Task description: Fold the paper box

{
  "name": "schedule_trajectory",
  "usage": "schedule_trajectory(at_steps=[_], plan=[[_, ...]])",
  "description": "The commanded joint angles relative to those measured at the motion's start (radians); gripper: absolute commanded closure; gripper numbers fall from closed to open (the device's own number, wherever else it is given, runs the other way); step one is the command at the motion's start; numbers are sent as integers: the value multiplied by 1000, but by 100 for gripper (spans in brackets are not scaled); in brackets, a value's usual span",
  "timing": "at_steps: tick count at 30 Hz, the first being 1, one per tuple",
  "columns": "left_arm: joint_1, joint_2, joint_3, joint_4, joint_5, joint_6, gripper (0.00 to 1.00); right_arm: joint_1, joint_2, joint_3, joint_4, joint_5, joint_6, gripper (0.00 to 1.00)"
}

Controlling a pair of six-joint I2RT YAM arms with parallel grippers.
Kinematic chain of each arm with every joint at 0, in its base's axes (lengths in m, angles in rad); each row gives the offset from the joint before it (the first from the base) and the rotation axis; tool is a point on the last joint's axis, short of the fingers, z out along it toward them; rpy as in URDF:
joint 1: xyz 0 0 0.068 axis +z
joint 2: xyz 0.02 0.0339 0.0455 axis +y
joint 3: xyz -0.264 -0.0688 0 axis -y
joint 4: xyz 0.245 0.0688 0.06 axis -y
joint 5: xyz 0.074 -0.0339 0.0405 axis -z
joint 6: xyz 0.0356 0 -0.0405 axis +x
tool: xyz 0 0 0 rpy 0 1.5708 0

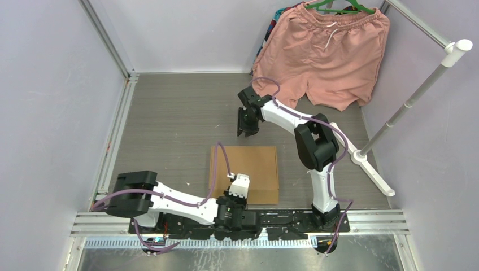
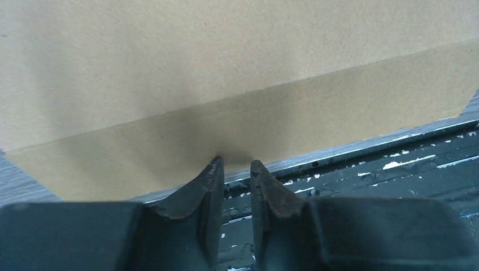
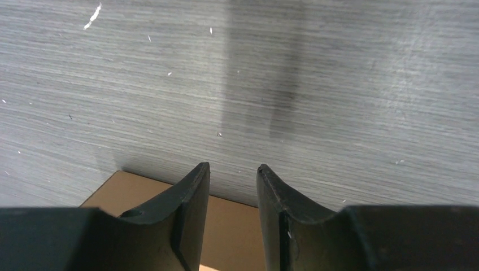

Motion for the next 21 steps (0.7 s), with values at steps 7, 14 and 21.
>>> schedule_trajectory(at_steps=[7,14,21], plan=[[98,2,-86,193,32,51,72,45,-53,-94,45,-16,31,58],[186,-11,-127,232,51,96,52,61,-44,-152,74,-11,35,58],[270,-30,-183,331,90,177,52,72,-17,-140,73,-22,15,59]])
